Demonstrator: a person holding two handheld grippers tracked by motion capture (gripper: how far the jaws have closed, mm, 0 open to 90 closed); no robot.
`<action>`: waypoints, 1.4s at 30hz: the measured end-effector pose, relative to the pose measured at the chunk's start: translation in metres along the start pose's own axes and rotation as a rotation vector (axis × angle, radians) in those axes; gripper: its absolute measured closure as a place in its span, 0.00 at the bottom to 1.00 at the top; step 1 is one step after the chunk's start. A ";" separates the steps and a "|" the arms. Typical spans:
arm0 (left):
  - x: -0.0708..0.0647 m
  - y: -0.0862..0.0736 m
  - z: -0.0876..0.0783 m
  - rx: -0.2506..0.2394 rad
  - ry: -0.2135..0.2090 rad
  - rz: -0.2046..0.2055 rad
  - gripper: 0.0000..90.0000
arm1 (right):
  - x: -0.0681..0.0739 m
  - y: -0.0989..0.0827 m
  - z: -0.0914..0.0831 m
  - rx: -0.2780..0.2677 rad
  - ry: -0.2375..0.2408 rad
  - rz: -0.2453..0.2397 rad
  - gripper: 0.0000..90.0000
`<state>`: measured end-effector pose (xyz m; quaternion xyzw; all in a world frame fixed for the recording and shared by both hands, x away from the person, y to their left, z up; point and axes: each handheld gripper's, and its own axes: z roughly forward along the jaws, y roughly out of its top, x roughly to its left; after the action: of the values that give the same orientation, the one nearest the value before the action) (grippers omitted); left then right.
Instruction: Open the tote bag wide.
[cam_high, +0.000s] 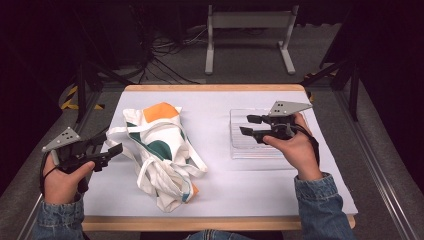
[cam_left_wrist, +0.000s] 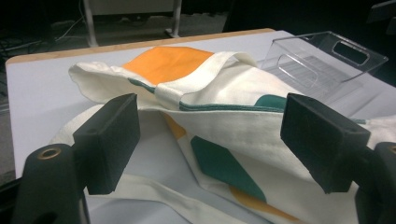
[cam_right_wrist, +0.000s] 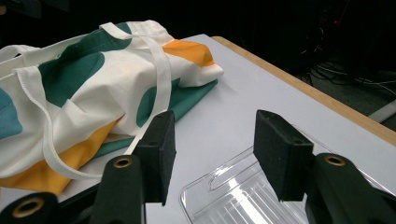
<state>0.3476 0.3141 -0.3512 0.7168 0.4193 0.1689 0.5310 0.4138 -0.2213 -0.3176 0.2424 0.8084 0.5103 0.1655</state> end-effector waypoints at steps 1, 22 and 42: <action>0.000 0.000 0.000 0.000 0.000 0.000 0.23 | 0.000 0.000 0.000 0.000 0.000 0.000 0.54; -0.011 0.007 -0.007 -0.041 -0.071 -0.008 0.24 | 0.031 0.011 0.020 -0.076 0.164 -0.029 0.54; -0.018 0.001 -0.009 -0.026 -0.064 0.007 0.22 | 0.068 0.014 0.072 -0.044 0.319 -0.073 0.53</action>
<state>0.3312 0.3059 -0.3435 0.7163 0.3973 0.1531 0.5528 0.3973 -0.1245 -0.3369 0.1252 0.8214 0.5533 0.0589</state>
